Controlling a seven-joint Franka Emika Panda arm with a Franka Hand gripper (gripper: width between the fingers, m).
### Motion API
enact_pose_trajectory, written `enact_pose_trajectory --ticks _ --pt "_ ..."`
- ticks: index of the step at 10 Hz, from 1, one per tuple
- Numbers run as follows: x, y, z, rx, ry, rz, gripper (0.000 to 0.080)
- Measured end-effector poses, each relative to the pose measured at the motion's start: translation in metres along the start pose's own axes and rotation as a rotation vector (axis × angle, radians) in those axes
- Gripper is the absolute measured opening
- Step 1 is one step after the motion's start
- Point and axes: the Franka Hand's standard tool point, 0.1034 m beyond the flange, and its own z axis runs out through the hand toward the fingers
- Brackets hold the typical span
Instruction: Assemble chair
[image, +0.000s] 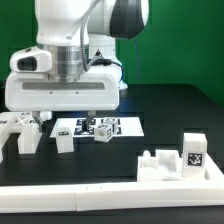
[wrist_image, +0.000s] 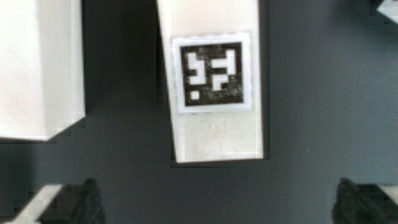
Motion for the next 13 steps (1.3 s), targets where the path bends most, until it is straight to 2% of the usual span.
enact_pose_trajectory --ticks 1,2,3,4,5,6,9,10,11,13 --pt "0.0 -0.001 0.001 -0.002 0.001 -0.003 0.0649" --pt "-0.005 -0.006 0.003 0.017 -0.047 0.011 0.0649" --pt "-0.006 -0.012 0.001 0.046 -0.147 0.004 0.0649" --pt "0.001 -0.014 -0.006 0.06 -0.249 -0.043 0.0649" --pt "0.011 -0.014 -0.009 0.065 -0.32 -0.086 0.0649" --pt "0.014 -0.014 -0.009 0.08 -0.386 -0.114 0.0649" --pt "0.008 -0.016 -0.004 0.098 -0.555 -0.102 0.0649" --pt "0.007 -0.003 0.001 0.066 -0.634 -0.089 0.0649" --pt "0.01 0.001 0.004 0.018 -0.713 -0.068 0.0649" --pt "0.005 -0.001 0.007 0.023 -0.839 -0.058 0.0649"
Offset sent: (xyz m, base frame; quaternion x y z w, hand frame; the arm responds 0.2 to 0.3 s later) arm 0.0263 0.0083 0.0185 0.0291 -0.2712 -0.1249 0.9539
